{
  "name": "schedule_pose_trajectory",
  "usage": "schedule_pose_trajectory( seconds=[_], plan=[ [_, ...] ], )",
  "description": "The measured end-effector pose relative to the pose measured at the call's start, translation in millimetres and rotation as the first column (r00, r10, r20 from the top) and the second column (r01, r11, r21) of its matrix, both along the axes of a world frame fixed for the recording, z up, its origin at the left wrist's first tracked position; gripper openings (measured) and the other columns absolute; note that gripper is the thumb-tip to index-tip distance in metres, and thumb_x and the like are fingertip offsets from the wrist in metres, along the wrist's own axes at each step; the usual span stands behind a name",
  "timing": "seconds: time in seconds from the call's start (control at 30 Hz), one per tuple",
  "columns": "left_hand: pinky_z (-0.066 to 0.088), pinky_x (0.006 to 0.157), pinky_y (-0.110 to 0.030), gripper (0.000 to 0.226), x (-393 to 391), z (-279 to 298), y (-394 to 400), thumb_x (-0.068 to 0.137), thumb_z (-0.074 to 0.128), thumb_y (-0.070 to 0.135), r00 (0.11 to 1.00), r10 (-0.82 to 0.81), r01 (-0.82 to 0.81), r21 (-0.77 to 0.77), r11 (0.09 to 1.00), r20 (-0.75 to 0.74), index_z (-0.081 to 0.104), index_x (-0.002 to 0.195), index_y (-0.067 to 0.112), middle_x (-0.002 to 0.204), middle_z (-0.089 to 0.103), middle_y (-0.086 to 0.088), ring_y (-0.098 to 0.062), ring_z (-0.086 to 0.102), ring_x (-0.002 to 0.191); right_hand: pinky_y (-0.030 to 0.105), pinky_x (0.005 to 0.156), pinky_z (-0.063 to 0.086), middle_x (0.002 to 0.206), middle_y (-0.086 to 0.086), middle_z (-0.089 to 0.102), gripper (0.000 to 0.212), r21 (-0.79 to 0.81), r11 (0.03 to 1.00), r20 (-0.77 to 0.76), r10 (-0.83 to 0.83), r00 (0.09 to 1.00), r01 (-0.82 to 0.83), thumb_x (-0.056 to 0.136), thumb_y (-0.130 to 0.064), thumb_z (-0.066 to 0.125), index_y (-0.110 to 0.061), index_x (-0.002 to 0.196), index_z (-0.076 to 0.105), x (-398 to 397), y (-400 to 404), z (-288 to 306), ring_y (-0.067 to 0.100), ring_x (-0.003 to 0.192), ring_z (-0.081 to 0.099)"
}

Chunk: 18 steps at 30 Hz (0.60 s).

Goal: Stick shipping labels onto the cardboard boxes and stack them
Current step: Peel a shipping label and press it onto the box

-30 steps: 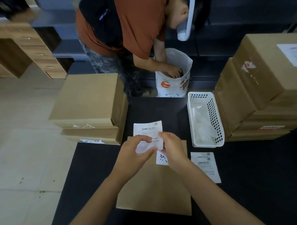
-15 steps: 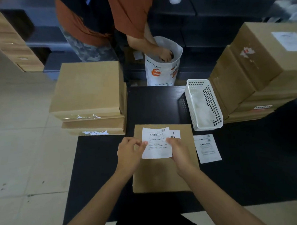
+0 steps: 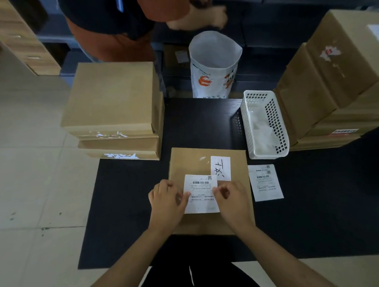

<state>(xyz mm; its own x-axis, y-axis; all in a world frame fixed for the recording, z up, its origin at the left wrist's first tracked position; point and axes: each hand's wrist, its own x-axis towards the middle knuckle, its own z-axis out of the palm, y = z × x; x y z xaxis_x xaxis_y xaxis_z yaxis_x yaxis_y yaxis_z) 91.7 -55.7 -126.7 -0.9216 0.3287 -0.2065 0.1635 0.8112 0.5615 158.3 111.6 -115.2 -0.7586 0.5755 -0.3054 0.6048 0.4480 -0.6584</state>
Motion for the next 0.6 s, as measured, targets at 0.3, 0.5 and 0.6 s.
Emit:
schedule_pose_trajectory(
  seconds=[0.3,0.5,0.6],
  plan=[
    [0.024,0.104,-0.034,0.026,0,-5,-4,0.092,0.057,0.042,1.0,0.018,-0.017,-0.041,0.999,0.008,0.059,0.077,0.021,0.112,0.045,0.006,-0.013,0.041,0.112,0.012,0.066,0.042,0.096,-0.008,0.051,0.019,-0.006,0.997,0.006,0.075,0.997,-0.075,0.09,-0.034,0.064,-0.022,0.077,0.057,-3,-3,-8,0.007,0.092,0.052],
    [0.022,0.105,-0.031,0.027,5,-4,-7,0.091,0.057,0.044,1.0,-0.013,0.013,-0.061,0.998,0.006,0.063,0.08,0.021,0.116,0.045,0.008,-0.009,0.039,0.116,0.015,0.067,0.043,0.091,-0.01,0.049,0.025,0.021,0.995,0.033,0.1,0.994,-0.101,0.09,-0.034,0.063,-0.024,0.07,0.052,3,-4,-10,0.007,0.084,0.052],
    [0.022,0.105,-0.031,0.028,8,-5,-7,0.091,0.057,0.043,1.0,-0.022,0.021,-0.042,0.999,-0.011,0.063,0.077,0.019,0.115,0.046,0.007,-0.01,0.04,0.116,0.014,0.063,0.04,0.091,-0.01,0.049,0.026,0.013,0.995,0.052,0.097,0.994,-0.098,0.091,-0.035,0.062,-0.021,0.071,0.052,6,-3,-11,0.008,0.084,0.052]
  ],
)
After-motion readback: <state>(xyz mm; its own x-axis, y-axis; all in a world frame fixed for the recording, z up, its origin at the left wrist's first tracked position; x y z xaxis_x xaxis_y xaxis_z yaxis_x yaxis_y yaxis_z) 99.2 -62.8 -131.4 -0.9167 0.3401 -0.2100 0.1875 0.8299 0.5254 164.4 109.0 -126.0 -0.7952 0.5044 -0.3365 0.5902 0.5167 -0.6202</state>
